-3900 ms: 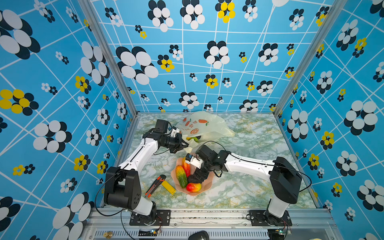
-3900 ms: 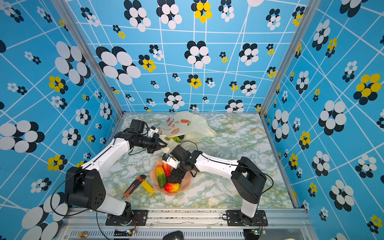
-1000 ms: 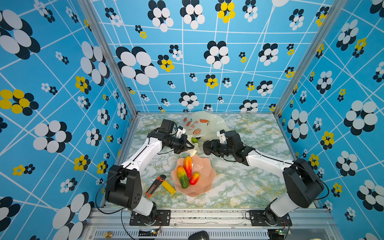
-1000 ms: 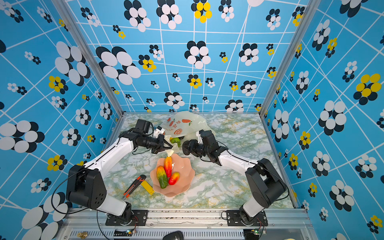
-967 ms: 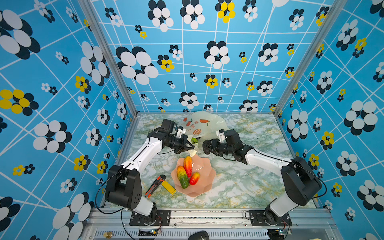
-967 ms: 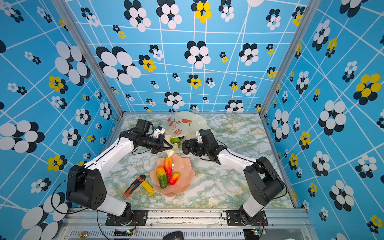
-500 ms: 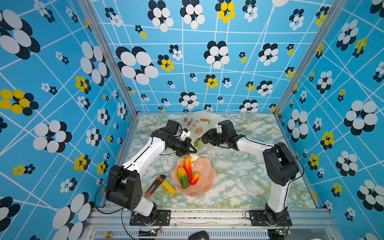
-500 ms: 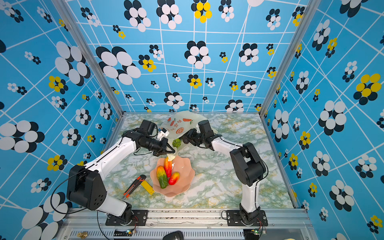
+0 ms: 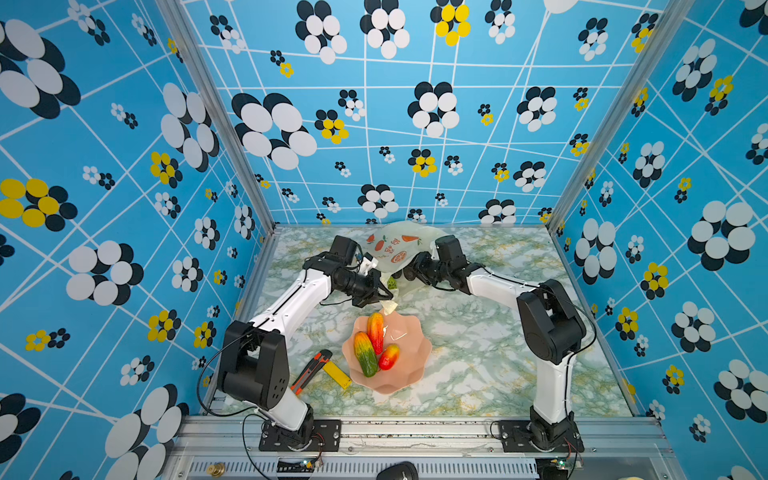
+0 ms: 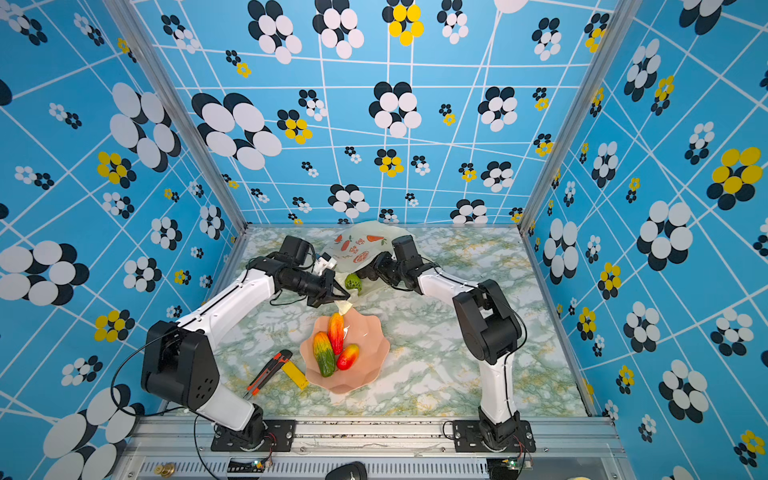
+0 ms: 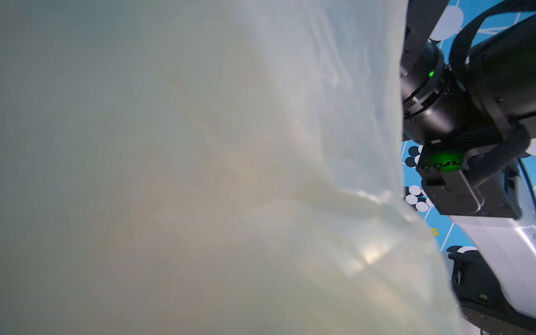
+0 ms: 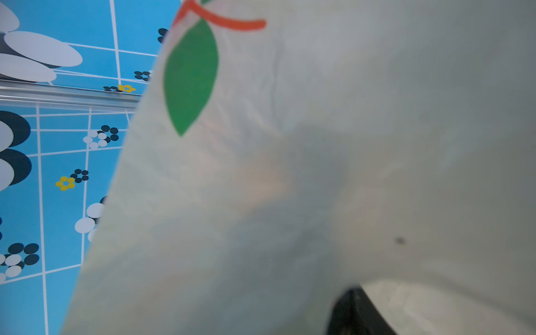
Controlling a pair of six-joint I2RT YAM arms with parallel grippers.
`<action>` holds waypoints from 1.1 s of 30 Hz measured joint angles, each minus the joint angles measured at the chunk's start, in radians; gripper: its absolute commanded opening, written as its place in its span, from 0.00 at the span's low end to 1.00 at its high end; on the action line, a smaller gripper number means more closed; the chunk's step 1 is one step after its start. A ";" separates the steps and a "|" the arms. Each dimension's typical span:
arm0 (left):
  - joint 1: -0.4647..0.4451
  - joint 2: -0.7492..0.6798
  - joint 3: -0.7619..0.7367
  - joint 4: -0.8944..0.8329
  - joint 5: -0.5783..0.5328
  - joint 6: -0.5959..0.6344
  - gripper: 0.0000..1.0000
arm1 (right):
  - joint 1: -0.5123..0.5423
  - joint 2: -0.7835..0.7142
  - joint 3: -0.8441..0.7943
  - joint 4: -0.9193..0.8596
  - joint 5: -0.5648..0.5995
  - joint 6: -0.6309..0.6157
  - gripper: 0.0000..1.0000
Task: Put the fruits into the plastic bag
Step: 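Lower the black fruit into the bag and open the right gripper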
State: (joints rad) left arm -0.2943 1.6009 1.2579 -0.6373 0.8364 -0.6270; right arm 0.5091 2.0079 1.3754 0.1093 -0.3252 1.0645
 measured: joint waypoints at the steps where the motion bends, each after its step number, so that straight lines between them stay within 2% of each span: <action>1: 0.001 0.007 0.002 0.010 0.005 -0.011 0.00 | 0.000 0.000 0.000 -0.005 0.003 -0.006 0.50; 17: 0.007 0.032 0.022 0.066 0.016 -0.085 0.00 | -0.008 0.009 0.000 -0.046 0.006 -0.035 0.50; 33: -0.007 0.003 0.019 0.065 -0.018 -0.089 0.00 | -0.087 0.107 0.092 0.031 0.022 0.067 0.51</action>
State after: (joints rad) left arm -0.3012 1.6035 1.2770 -0.5724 0.8181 -0.7155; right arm 0.4217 2.1147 1.4670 0.1402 -0.3031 1.1316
